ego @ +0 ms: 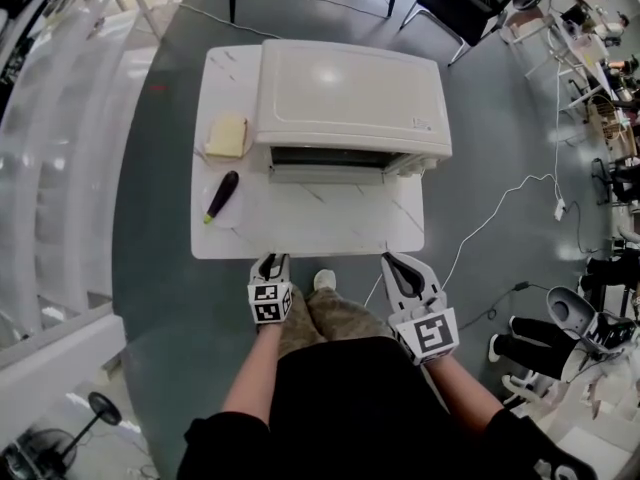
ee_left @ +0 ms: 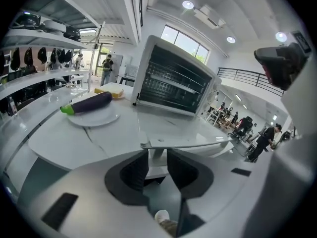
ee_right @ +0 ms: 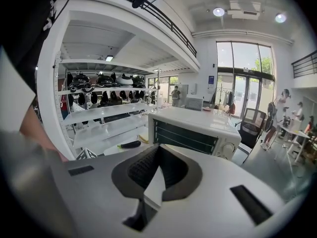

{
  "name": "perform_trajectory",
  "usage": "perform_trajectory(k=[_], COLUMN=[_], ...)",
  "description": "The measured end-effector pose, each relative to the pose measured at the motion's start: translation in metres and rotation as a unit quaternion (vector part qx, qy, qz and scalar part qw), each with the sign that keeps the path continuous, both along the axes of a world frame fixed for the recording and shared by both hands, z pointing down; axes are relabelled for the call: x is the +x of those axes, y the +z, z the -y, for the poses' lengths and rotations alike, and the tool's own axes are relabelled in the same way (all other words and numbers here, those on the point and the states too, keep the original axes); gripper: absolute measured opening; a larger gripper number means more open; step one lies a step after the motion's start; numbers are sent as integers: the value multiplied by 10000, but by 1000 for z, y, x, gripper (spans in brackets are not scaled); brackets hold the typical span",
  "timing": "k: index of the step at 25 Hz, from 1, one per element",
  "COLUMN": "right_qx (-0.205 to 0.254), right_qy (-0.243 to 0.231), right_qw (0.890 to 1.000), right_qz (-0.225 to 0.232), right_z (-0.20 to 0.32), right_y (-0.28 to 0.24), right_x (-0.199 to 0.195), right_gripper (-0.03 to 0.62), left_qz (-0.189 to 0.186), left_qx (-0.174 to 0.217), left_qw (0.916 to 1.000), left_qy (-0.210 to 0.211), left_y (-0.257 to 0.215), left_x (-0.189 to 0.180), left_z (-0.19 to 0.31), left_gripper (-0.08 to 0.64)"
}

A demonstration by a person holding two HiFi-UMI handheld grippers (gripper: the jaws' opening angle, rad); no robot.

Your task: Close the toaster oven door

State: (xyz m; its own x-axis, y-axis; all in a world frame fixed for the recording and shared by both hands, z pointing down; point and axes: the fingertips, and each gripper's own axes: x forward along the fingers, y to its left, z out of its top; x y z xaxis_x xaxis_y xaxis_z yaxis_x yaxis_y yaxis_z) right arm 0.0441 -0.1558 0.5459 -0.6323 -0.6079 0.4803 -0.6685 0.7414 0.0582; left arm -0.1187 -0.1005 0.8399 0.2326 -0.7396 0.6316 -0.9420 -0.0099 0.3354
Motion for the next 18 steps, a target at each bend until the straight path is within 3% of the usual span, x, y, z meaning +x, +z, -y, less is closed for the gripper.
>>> perform_trajectory(k=[18], right_qx=[-219], right_qy=[-10], right_qw=[9997], right_qz=[-84], right_z=[-1], right_y=[15], right_x=[-12], right_gripper=[21], left_qz=[-116], left_qx=[-130], left_qw=[9998], left_qy=[-32], left_y=[14], left_x=[1], left_z=[10], left_gripper=[105])
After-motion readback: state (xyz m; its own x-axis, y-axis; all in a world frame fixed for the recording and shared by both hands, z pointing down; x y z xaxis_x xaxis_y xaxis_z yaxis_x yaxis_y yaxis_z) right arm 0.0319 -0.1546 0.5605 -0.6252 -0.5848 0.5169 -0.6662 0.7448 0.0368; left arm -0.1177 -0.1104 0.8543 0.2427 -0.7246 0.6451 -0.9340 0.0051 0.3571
